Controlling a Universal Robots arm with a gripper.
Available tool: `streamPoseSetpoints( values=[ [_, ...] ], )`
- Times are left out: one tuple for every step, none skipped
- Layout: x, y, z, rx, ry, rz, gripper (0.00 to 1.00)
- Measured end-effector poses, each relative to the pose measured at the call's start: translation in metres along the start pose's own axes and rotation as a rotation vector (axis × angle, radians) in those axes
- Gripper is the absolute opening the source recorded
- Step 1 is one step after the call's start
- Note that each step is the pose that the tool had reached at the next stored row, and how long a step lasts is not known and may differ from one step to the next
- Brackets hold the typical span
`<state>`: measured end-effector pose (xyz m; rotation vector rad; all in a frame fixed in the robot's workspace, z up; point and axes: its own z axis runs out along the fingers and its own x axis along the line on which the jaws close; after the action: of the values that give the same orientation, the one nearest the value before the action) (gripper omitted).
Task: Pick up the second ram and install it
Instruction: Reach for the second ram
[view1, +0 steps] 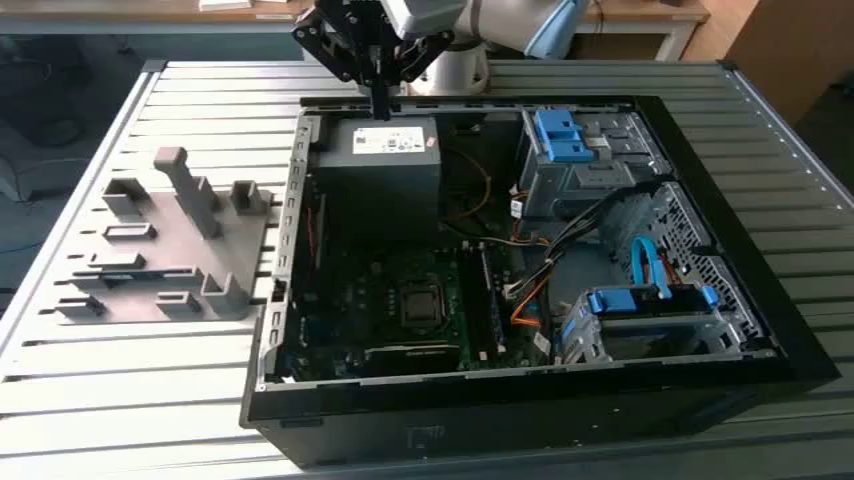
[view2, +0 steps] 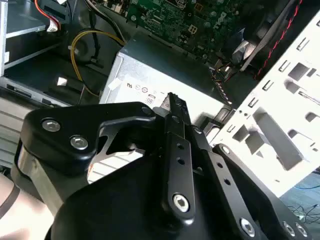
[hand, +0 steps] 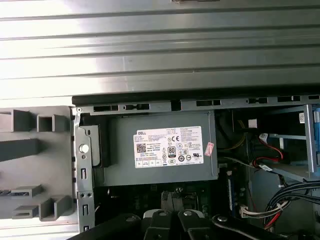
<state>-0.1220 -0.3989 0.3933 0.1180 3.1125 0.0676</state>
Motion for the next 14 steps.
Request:
streamPoseSetpoints(
  values=[
    [0.0, 0.0, 0.0, 0.0, 0.0, 0.0, 0.1],
    [0.0, 0.0, 0.0, 0.0, 0.0, 0.0, 0.1],
    [0.0, 0.0, 0.0, 0.0, 0.0, 0.0, 0.1],
    [0.0004, 0.0, 0.0, 0.0, -0.0001, 0.0, 0.1],
    [0.0016, -0.0001, -0.0001, 0.0001, 0.0, 0.0, 0.1],
    [0.0037, -0.0003, -0.0002, 0.0001, 0.0, 0.0, 0.1],
    [0.0064, -0.0005, -0.0002, 0.0, -0.0003, 0.0, 0.1],
    [0.0133, -0.001, -0.0004, -0.0001, -0.001, 0.0, 0.1],
    [0.0178, -0.0013, -0.0005, -0.0002, -0.0016, 0.0, 0.1],
    [0.0226, -0.0017, -0.0007, -0.0002, -0.0022, 0.0, 0.1],
    [0.0271, -0.002, -0.0008, -0.0002, -0.0028, 0.0, 0.1],
    [0.0316, -0.0024, -0.0009, -0.0003, -0.0034, 0.0, 0.1],
    [0.0361, -0.0027, -0.001, -0.0003, -0.0037, 0.0, 0.1],
    [0.0406, -0.0031, -0.0011, -0.0004, -0.004, 0.0, 0.1]
  ],
)
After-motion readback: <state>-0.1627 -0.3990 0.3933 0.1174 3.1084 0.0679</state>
